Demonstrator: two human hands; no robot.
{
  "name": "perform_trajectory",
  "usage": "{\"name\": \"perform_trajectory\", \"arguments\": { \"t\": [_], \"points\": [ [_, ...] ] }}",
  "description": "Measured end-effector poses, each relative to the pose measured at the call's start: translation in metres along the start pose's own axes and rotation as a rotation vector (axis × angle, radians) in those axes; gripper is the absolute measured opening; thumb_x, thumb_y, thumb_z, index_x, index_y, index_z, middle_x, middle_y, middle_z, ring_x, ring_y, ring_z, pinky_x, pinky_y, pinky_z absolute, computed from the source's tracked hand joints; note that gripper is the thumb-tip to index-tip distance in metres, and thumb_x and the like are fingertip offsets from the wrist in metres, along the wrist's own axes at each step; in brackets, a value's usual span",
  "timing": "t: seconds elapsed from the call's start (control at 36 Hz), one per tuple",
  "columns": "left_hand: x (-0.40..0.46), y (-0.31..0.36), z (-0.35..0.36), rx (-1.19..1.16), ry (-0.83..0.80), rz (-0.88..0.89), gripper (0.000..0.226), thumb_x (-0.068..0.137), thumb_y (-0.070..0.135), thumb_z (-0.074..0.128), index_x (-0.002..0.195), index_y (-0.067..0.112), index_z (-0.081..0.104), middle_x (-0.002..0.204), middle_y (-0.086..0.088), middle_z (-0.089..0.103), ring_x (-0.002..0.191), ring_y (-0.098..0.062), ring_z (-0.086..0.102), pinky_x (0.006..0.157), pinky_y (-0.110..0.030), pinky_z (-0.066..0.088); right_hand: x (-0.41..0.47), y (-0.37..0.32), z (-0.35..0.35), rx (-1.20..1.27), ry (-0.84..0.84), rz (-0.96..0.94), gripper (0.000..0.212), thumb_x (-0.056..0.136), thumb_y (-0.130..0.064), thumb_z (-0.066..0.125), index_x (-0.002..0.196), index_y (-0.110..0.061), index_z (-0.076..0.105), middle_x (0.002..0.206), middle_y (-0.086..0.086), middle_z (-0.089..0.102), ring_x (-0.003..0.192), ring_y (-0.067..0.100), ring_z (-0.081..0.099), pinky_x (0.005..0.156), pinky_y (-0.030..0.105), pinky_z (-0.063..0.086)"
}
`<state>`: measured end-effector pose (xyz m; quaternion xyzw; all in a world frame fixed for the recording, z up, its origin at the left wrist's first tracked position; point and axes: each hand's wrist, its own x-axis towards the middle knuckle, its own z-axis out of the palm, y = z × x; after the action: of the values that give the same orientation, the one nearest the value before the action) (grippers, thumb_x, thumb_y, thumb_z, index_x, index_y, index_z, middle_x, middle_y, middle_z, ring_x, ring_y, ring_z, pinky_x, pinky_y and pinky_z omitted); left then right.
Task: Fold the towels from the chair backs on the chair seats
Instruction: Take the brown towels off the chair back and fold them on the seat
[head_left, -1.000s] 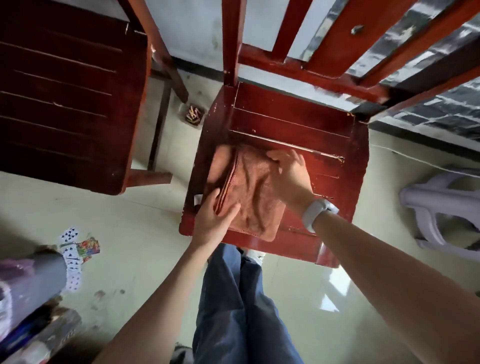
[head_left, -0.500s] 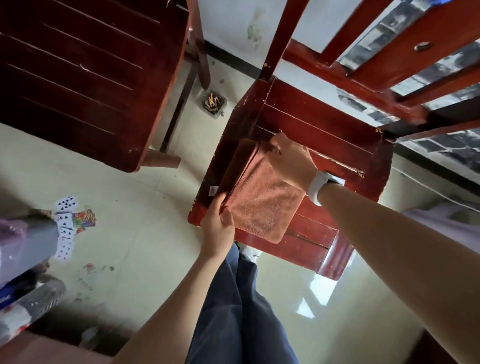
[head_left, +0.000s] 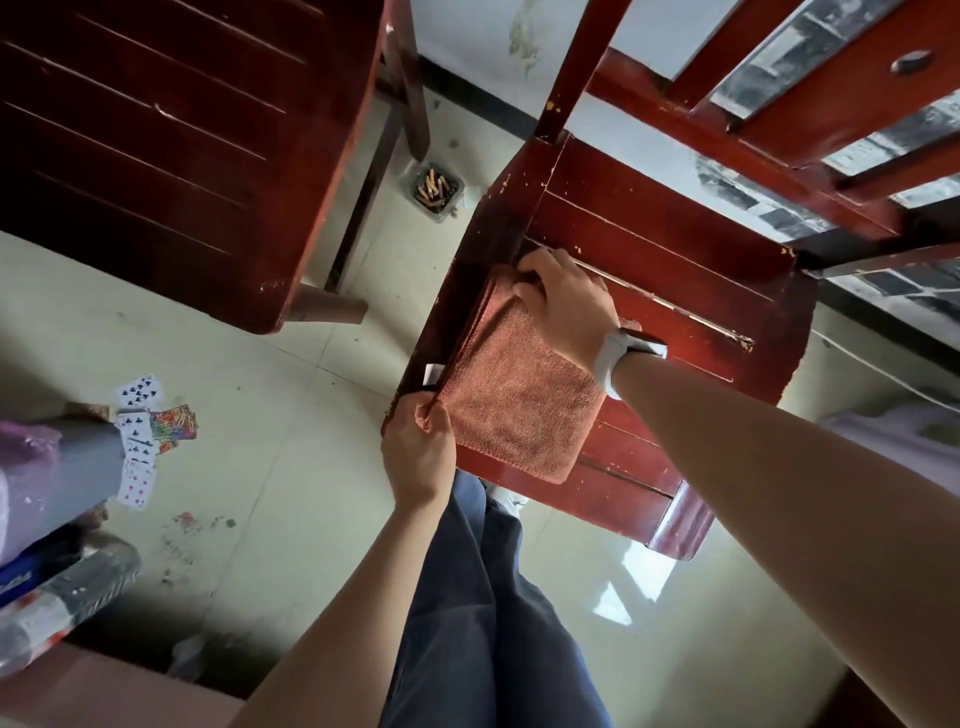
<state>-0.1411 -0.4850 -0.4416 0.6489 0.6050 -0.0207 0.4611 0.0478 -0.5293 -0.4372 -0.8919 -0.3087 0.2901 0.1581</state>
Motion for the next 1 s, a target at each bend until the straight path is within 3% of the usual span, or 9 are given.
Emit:
{"name": "perform_trajectory", "arguments": {
  "t": [0.11, 0.22, 0.31, 0.42, 0.56, 0.69, 0.78, 0.86, 1.0],
  "points": [
    [0.002, 0.006, -0.001, 0.079, 0.013, 0.045, 0.016, 0.086, 0.015, 0.053, 0.098, 0.013, 0.064, 0.094, -0.007, 0.069, 0.086, -0.025, 0.063, 0.081, -0.041, 0.053, -0.005, -0.004, 0.001, 0.038, 0.190, 0.043, 0.031, 0.094, -0.026, 0.044, 0.121, -0.014, 0.052, 0.119, 0.009, 0.051, 0.112, 0.027, 0.047, 0.096, 0.045, 0.035],
    [0.002, 0.012, -0.003, 0.212, 0.010, 0.211, 0.028, 0.087, 0.030, 0.058, 0.106, 0.011, 0.065, 0.099, -0.010, 0.070, 0.092, -0.029, 0.064, 0.086, -0.045, 0.050, -0.038, -0.006, -0.002, -0.029, 0.369, -0.157, 0.033, 0.086, -0.005, 0.047, 0.118, -0.005, 0.057, 0.112, 0.013, 0.058, 0.103, 0.029, 0.054, 0.092, 0.049, 0.041],
    [0.004, 0.014, -0.003, 0.353, 0.034, 0.305, 0.026, 0.089, 0.030, 0.058, 0.104, 0.011, 0.066, 0.097, -0.012, 0.070, 0.092, -0.031, 0.062, 0.085, -0.042, 0.046, -0.063, -0.001, 0.012, -0.198, 0.280, -0.259, 0.046, 0.079, 0.001, 0.053, 0.125, -0.004, 0.053, 0.126, 0.014, 0.056, 0.122, 0.031, 0.049, 0.108, 0.055, 0.029],
    [0.011, 0.014, -0.001, 0.404, 0.038, 0.282, 0.022, 0.092, 0.025, 0.053, 0.105, 0.012, 0.065, 0.095, -0.014, 0.068, 0.093, -0.033, 0.059, 0.083, -0.041, 0.040, -0.066, 0.001, 0.030, -0.452, 0.099, -0.215, 0.048, 0.090, -0.022, 0.050, 0.136, -0.012, 0.043, 0.144, 0.013, 0.040, 0.135, 0.031, 0.034, 0.108, 0.059, 0.023],
    [0.016, 0.013, 0.001, 0.522, 0.080, 0.277, 0.021, 0.092, 0.026, 0.050, 0.102, 0.012, 0.064, 0.090, -0.017, 0.066, 0.089, -0.035, 0.058, 0.081, -0.040, 0.038, -0.048, 0.007, 0.047, -0.500, -0.027, -0.144, 0.052, 0.093, -0.039, 0.033, 0.143, -0.029, 0.026, 0.153, 0.008, 0.022, 0.141, 0.032, 0.018, 0.108, 0.064, 0.007],
    [0.028, 0.017, 0.000, 0.497, 0.046, 0.248, 0.022, 0.086, 0.028, 0.057, 0.098, 0.011, 0.061, 0.103, -0.009, 0.063, 0.100, -0.028, 0.056, 0.085, -0.040, 0.041, -0.046, 0.011, 0.049, -0.466, -0.054, -0.167, 0.054, 0.093, -0.040, 0.025, 0.145, -0.028, 0.019, 0.156, 0.008, 0.013, 0.143, 0.031, 0.010, 0.108, 0.066, 0.004],
    [0.029, 0.023, -0.008, 0.507, 0.048, 0.422, 0.031, 0.082, 0.021, 0.062, 0.109, 0.006, 0.058, 0.112, -0.014, 0.058, 0.107, -0.031, 0.052, 0.087, -0.042, 0.041, -0.058, 0.012, 0.037, -0.348, 0.049, -0.204, 0.051, 0.093, -0.033, 0.026, 0.142, -0.018, 0.032, 0.152, 0.010, 0.024, 0.142, 0.028, 0.019, 0.111, 0.061, 0.007],
    [0.029, 0.036, -0.009, 0.623, 0.034, 0.722, 0.042, 0.080, 0.016, 0.060, 0.121, 0.006, 0.053, 0.125, -0.017, 0.053, 0.116, -0.033, 0.049, 0.090, -0.046, 0.042, -0.080, 0.018, 0.027, -0.151, 0.248, -0.142, 0.049, 0.090, -0.020, 0.034, 0.137, -0.007, 0.040, 0.147, 0.015, 0.033, 0.139, 0.031, 0.026, 0.111, 0.058, 0.008],
    [0.039, 0.062, 0.015, 0.860, -0.232, 1.134, 0.056, 0.091, 0.026, 0.044, 0.143, 0.011, 0.030, 0.151, -0.013, 0.027, 0.140, -0.030, 0.024, 0.109, -0.049, 0.024, -0.114, 0.025, 0.031, 0.217, 0.415, 0.418, 0.041, 0.092, -0.021, 0.040, 0.129, -0.006, 0.045, 0.130, 0.016, 0.049, 0.121, 0.031, 0.044, 0.103, 0.046, 0.034]
  ]
}}
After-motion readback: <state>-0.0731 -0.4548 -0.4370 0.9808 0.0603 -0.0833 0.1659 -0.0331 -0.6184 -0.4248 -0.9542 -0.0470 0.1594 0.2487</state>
